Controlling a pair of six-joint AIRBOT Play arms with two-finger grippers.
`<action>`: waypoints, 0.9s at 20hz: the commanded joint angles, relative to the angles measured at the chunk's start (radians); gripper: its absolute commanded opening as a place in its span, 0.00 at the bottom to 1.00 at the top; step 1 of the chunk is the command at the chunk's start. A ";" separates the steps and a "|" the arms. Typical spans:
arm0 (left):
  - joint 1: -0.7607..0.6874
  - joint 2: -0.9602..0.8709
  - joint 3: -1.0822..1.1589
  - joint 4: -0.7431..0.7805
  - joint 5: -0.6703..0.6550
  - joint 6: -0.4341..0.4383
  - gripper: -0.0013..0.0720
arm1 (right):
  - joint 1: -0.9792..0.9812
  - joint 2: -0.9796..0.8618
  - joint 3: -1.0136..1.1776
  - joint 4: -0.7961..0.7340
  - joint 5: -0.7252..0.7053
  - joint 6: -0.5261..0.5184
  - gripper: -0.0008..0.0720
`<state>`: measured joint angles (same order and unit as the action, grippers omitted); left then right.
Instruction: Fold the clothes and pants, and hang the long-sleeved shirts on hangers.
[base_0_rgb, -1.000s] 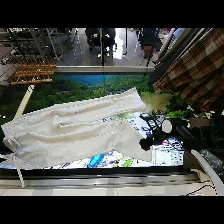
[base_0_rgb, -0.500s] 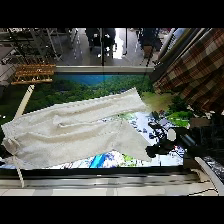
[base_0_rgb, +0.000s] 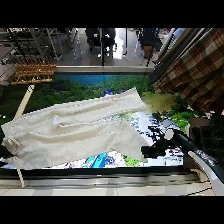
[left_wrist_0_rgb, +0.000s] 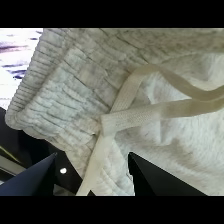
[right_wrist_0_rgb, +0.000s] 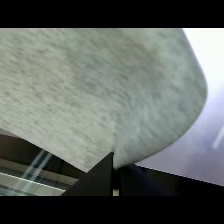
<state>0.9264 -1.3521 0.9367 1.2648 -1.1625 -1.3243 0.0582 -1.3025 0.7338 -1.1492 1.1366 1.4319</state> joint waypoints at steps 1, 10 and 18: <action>0.001 -0.001 0.000 -0.002 0.000 0.001 0.69 | -0.002 0.040 0.028 0.299 -0.003 -0.142 0.05; 0.001 -0.002 0.000 -0.001 -0.005 0.000 0.69 | -0.266 0.219 0.206 0.225 -0.483 0.197 0.53; 0.001 -0.002 0.000 0.044 -0.045 -0.016 0.69 | -0.263 0.177 0.163 0.029 -0.301 0.196 0.72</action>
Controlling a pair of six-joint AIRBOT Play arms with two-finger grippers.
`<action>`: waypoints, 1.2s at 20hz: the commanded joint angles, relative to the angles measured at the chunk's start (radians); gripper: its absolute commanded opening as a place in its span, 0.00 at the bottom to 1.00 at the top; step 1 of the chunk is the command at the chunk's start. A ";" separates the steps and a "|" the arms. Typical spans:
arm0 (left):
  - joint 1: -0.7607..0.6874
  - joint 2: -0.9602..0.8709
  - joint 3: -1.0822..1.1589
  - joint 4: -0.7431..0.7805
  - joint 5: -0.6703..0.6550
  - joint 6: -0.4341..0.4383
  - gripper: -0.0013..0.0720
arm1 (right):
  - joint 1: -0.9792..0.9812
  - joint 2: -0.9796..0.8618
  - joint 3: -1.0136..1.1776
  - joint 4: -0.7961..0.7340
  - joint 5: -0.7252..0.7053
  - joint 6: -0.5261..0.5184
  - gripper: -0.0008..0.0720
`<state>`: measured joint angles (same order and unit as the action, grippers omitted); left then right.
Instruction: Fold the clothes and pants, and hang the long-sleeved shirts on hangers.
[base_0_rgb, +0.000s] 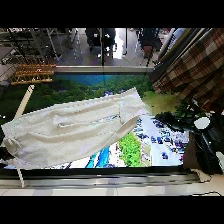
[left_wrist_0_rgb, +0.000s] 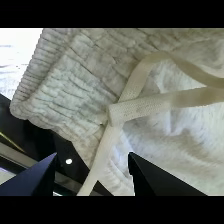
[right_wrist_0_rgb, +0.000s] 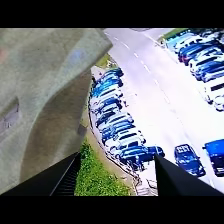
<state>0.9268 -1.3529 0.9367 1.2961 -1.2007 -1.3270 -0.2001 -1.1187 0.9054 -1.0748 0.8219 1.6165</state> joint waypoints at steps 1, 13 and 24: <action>0.001 -0.001 0.000 0.013 -0.006 -0.013 0.70 | -0.005 -0.006 -0.009 -0.045 0.003 0.011 0.72; 0.001 -0.042 0.000 0.013 0.024 -0.013 0.69 | 0.040 -0.220 0.033 0.058 -0.057 -0.146 0.72; 0.000 -0.061 0.000 0.013 0.098 -0.034 0.07 | 0.062 -0.645 0.465 0.328 -0.071 -0.129 0.73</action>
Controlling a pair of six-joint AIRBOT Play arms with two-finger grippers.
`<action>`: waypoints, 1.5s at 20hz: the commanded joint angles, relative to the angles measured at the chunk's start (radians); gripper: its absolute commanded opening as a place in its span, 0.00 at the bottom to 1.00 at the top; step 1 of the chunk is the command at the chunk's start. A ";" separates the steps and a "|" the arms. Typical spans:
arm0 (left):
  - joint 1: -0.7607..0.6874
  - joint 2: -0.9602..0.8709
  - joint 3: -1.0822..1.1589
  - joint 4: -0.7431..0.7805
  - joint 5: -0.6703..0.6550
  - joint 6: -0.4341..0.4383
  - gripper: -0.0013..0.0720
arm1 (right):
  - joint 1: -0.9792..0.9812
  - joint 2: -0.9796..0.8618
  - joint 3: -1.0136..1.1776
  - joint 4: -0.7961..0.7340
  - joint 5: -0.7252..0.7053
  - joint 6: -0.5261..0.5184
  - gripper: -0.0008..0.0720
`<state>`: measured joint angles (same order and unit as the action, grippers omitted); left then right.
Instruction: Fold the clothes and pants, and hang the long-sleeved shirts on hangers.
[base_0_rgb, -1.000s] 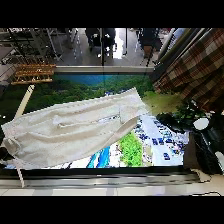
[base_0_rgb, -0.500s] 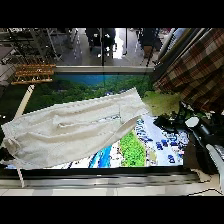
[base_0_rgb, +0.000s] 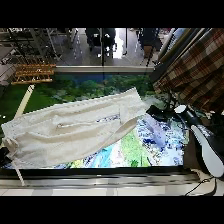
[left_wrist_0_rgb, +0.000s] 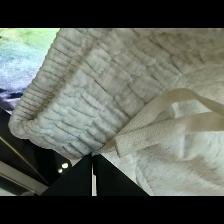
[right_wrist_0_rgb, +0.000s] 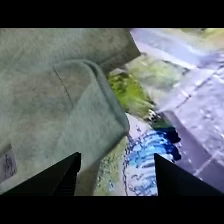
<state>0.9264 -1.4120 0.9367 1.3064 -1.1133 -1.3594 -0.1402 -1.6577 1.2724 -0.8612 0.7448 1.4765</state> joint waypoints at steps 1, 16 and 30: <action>0.001 -0.002 0.000 0.002 0.011 -0.002 0.07 | 0.004 -0.138 0.115 0.156 0.016 0.010 0.71; 0.023 -0.054 0.651 -0.119 -0.277 0.043 0.06 | 0.021 0.014 0.578 -0.231 0.360 -0.001 0.05; 0.142 0.187 -0.247 -0.131 0.099 -0.003 0.70 | 0.048 0.013 0.489 -0.261 0.603 -0.002 0.06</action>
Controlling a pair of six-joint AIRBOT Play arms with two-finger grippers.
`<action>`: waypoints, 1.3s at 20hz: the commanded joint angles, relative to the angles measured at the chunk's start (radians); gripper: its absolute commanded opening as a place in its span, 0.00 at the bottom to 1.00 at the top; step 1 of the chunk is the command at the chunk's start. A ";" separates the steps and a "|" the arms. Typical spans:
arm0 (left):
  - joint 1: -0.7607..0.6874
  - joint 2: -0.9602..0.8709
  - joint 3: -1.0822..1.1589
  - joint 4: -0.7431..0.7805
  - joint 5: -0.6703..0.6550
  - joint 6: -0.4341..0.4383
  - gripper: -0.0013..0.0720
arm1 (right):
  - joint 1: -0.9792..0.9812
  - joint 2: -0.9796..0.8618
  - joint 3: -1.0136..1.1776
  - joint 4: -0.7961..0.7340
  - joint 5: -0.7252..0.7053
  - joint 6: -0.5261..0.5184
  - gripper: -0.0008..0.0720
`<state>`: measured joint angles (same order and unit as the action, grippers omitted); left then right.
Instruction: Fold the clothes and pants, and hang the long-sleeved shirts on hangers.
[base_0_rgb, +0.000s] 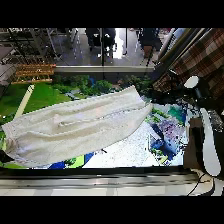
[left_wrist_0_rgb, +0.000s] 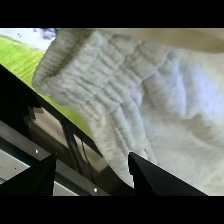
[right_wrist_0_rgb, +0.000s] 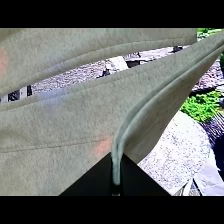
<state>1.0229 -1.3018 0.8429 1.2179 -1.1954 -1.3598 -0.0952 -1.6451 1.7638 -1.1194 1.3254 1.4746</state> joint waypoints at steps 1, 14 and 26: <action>0.058 0.086 -0.178 -0.074 0.226 -0.002 0.70 | 0.003 0.001 -0.002 -0.002 0.026 0.000 0.06; 0.055 -0.018 -0.198 -0.254 0.407 0.006 0.65 | 0.003 0.001 -0.002 -0.001 0.121 -0.004 0.06; 0.053 -0.050 0.275 -0.472 0.097 0.120 0.06 | -0.001 0.040 0.045 0.065 -0.107 -0.008 0.05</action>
<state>1.0744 -1.3540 0.9100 0.7910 -0.9577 -1.2366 -0.0937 -1.6279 1.7779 -1.0763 1.3594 1.4708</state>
